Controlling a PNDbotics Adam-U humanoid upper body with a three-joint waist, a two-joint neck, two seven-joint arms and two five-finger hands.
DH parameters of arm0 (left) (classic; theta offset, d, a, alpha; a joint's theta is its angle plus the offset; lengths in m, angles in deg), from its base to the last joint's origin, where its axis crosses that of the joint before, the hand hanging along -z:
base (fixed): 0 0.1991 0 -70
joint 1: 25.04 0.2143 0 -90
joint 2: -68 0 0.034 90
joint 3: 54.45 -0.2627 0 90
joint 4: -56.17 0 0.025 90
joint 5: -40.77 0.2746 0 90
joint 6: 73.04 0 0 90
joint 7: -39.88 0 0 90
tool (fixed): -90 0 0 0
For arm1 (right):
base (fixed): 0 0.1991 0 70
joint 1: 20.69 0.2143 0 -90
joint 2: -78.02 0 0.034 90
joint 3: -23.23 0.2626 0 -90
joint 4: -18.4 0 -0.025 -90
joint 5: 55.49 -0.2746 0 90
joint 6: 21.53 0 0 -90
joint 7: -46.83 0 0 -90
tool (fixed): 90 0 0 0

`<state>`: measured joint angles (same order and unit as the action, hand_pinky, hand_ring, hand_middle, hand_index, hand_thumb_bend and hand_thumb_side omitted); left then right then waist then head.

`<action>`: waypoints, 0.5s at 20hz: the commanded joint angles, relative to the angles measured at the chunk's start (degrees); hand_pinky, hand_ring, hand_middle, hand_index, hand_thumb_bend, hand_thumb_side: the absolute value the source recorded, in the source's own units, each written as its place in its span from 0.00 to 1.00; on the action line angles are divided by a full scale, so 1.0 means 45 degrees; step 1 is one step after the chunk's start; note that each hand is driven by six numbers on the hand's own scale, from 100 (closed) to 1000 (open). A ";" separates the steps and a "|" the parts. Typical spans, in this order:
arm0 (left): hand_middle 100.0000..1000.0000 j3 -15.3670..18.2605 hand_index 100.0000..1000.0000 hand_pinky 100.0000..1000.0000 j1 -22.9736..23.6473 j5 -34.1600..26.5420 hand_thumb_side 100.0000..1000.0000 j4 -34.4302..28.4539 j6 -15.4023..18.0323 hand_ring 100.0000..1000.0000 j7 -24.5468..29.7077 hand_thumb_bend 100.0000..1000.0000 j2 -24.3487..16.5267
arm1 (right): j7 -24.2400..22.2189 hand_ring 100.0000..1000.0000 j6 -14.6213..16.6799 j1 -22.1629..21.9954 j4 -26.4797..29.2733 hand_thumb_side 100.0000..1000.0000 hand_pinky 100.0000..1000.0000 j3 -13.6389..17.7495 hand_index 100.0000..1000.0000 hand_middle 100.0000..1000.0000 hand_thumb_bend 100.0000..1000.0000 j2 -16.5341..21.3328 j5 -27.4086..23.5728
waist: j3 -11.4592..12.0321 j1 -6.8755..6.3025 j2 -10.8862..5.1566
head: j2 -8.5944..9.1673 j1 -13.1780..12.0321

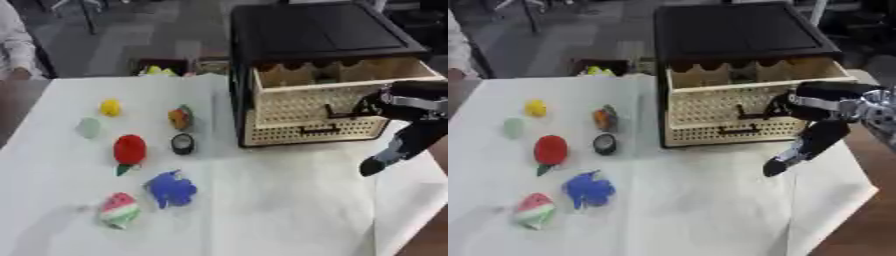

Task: Pick up objects from table and place into drawer.

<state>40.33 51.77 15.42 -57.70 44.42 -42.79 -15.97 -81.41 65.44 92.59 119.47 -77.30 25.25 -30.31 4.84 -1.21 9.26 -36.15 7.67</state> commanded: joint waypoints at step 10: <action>0.60 0.0105 0.74 0.52 -0.0120 -0.0004 0.82 -0.0161 0.0058 0.60 -0.0035 0.00 -0.0246 | -0.0143 0.00 0.0046 -0.0331 0.0496 0.68 0.00 0.0229 0.76 0.00 1.00 0.0609 -0.0117 | -0.0052 0.0040 -0.0164 | 0.0093 -0.0062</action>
<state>40.34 51.77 15.42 -57.70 44.51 -42.89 -15.97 -81.56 65.48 90.99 120.86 -76.64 25.69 -30.39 4.72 -1.08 9.25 -36.15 7.56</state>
